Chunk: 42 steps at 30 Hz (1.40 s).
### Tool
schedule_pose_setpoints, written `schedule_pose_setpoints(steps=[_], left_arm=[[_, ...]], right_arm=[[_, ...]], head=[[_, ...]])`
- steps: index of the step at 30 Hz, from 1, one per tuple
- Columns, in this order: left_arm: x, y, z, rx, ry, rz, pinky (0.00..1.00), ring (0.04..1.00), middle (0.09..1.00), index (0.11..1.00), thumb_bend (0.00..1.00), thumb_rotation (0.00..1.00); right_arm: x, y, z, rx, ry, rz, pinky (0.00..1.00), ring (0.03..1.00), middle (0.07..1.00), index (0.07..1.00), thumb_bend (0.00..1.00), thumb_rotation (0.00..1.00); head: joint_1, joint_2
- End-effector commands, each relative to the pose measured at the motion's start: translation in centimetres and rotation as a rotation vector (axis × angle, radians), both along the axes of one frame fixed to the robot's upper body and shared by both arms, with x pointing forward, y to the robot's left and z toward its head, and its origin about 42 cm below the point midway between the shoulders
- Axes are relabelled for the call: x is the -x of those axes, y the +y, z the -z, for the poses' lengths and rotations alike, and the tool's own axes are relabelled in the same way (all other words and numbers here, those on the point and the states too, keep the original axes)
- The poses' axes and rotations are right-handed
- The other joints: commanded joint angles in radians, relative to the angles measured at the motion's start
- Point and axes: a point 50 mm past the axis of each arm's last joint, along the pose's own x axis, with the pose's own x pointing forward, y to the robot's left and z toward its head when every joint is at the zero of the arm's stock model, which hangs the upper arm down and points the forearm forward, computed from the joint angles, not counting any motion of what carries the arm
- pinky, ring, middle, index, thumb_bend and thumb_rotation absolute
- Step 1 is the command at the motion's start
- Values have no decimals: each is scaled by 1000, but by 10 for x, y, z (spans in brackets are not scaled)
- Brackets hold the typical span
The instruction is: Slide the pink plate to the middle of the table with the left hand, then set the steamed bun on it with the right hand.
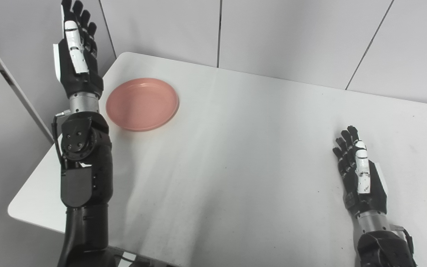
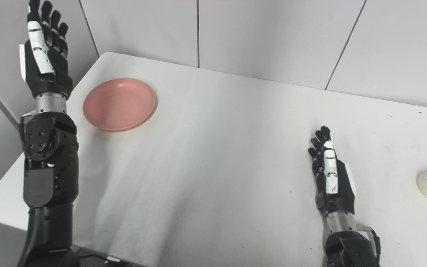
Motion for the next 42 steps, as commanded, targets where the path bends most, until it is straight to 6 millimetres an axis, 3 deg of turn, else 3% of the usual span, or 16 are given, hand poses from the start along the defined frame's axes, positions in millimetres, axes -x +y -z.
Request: schedule_pose_setpoints(steps=[1, 9, 24, 42], left_arm=[[-3, 10, -18, -8, -50, 15, 1000, 1000, 995, 1000, 424, 1000], [-9, 35, -2, 55, 4, 5, 1000, 994, 980, 1000, 418, 1000], [-11, 55, 27, 72, 120, 3, 1000, 985, 981, 1000, 410, 1000], [-18, 49, 67, 71, 261, 21, 1000, 999, 973, 1000, 404, 1000]], right_arm=[[11, -8, 20, -5, 76, 15, 1000, 1000, 1000, 1000, 139, 1000], [10, -9, 19, -3, 77, 13, 1000, 1000, 1000, 1000, 130, 1000], [11, -9, 19, -9, 70, 17, 1000, 1000, 1000, 1000, 127, 1000], [12, -8, 17, -5, 70, 9, 1000, 1000, 1000, 1000, 130, 1000]], head=[[3, -2], [8, 9], [9, 16], [6, 20]])
